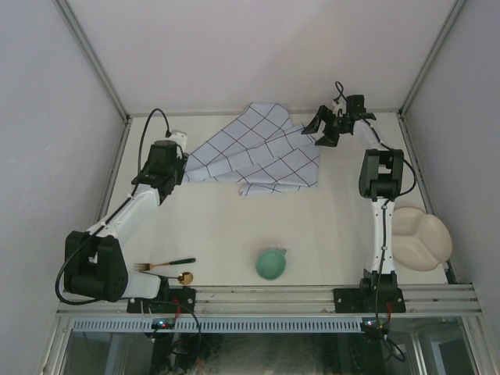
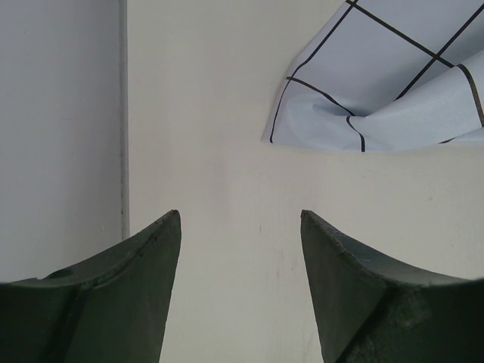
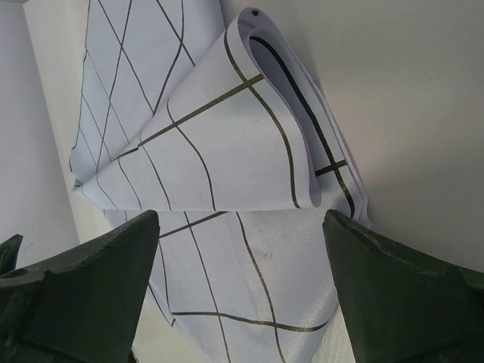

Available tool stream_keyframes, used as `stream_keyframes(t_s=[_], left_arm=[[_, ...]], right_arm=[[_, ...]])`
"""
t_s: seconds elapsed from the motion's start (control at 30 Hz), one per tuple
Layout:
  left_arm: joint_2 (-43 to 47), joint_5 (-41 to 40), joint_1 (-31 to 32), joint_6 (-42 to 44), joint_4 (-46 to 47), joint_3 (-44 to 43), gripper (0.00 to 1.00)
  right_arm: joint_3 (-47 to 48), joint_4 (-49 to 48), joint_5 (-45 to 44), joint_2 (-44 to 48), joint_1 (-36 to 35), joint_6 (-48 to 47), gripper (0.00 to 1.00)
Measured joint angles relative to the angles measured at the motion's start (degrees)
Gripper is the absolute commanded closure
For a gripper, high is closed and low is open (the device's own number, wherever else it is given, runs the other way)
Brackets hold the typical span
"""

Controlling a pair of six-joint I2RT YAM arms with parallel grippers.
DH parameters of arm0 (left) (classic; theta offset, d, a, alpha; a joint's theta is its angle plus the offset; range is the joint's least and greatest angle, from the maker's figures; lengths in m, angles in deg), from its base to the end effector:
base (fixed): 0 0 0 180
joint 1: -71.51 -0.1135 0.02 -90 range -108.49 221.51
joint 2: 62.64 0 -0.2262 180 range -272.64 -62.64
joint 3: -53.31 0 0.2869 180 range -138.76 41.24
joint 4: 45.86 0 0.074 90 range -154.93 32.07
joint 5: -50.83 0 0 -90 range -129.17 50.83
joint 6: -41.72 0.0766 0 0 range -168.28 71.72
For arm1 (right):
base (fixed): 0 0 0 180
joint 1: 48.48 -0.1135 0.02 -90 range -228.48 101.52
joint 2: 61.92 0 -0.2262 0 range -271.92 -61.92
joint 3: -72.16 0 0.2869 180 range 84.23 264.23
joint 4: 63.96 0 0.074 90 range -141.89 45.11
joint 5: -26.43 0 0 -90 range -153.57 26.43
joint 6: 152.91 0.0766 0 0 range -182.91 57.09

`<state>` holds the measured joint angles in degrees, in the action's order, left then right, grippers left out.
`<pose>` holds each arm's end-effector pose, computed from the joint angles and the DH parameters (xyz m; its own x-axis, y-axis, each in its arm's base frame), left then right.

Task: Set the dinner table for one person
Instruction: Flatten out the napkin at the center of the board.

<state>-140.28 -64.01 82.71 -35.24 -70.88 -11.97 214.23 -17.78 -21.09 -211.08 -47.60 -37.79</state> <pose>0.3652 -0.0395 0.1859 -0.6143 0.3304 -0.7166 -0.0129 0.9038 0.4277 0.5777 0.0429 0.0895 -0.8922 0.3268 -0.3117 -0.0152 0.6681 0.7439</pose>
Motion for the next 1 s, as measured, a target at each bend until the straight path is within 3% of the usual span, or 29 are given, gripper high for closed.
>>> stream_keyframes(t_s=[0.6, 0.73, 0.83, 1.0], left_arm=[[0.00, 0.00, -0.46, 0.00, 0.00, 0.00, 0.31], [0.00, 0.00, -0.52, 0.00, -0.02, 0.00, 0.31], [0.02, 0.00, -0.59, 0.00, -0.04, 0.00, 0.31], [0.07, 0.00, -0.81, 0.00, -0.11, 0.00, 0.31]], right_arm=[[0.02, -3.69, 0.00, -0.22, -3.13, 2.91, 0.14], [0.02, -4.31, -0.04, -0.33, -3.13, 3.21, 0.21], [0.04, -4.33, -0.44, -0.46, -3.04, 3.30, 0.38], [0.04, -3.93, -1.16, -0.70, -2.38, 3.85, 0.39]])
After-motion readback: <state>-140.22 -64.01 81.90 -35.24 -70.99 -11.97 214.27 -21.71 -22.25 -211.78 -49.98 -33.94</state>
